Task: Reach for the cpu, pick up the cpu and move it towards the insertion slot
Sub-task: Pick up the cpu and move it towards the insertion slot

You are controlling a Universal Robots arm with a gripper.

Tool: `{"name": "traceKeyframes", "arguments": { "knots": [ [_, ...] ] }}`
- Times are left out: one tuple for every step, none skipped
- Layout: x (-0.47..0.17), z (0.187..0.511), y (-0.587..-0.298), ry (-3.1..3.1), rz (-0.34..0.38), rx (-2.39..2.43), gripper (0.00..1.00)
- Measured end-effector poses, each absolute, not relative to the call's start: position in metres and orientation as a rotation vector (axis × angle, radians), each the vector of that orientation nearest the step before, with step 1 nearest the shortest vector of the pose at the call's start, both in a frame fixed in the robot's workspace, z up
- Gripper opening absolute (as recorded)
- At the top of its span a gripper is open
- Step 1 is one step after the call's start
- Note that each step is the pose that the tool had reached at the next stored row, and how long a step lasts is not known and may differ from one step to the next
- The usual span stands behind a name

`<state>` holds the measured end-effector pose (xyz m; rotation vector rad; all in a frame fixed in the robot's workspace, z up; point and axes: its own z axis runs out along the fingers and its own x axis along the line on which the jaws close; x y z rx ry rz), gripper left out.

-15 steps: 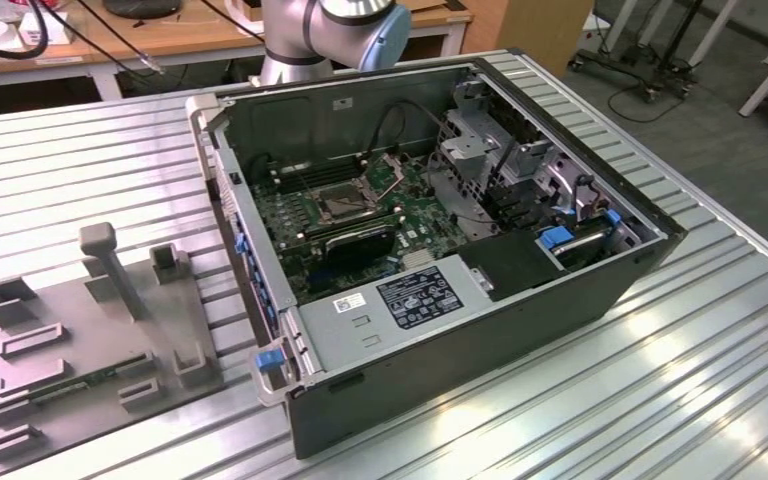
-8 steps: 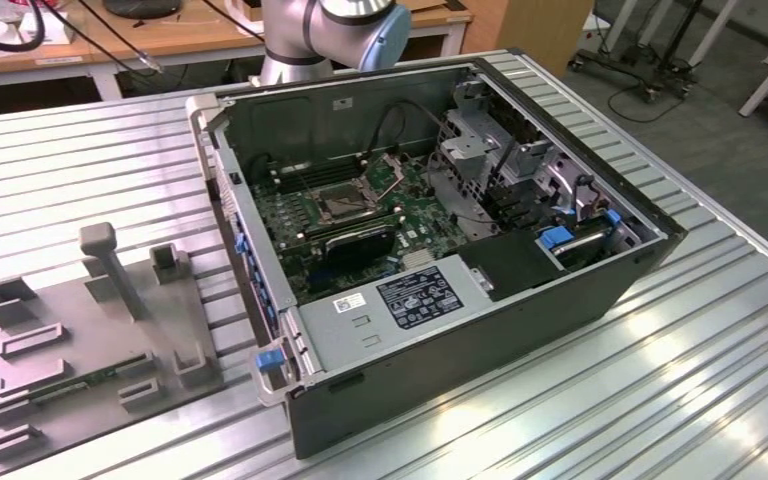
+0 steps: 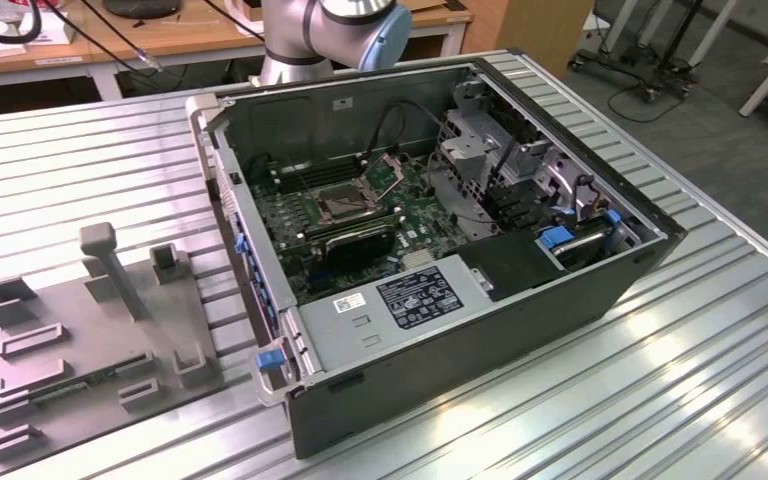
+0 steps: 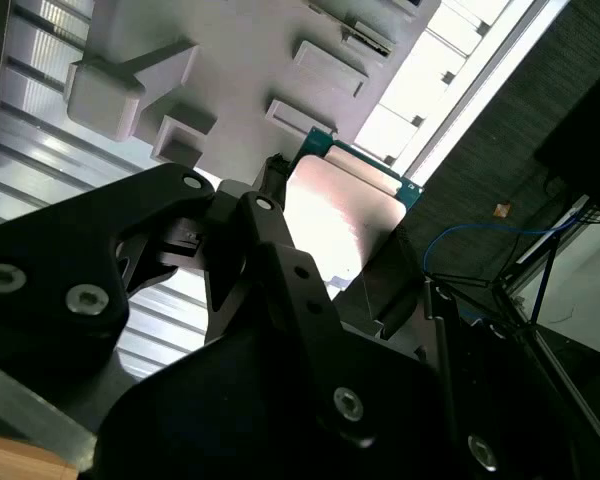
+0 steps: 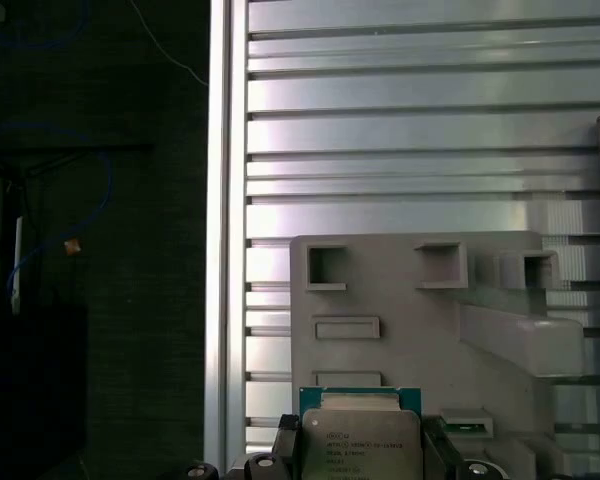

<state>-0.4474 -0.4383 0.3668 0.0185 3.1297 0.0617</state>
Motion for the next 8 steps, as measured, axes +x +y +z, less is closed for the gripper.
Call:
{"name": "traceKeyframes", "arguments": {
  "knots": [
    [-0.4474, 0.3677, -0.4383, 3.130, 0.062, 0.018, 0.55],
    [-0.4474, 0.3686, -0.4382, 3.130, 0.062, 0.019, 0.55],
    [-0.4474, 0.3693, -0.4383, 3.130, 0.062, 0.019, 0.55],
    [-0.4474, 0.3701, -0.4383, 3.130, 0.062, 0.018, 0.55],
    [-0.4474, 0.3709, -0.4383, 3.130, 0.062, 0.019, 0.55],
    [-0.4474, 0.3717, -0.4383, 3.130, 0.062, 0.019, 0.55],
    [-0.4474, 0.3725, -0.4383, 3.130, 0.062, 0.018, 0.55],
    [-0.4474, 0.3731, -0.4382, 3.130, 0.062, 0.019, 0.55]
  ]
}}
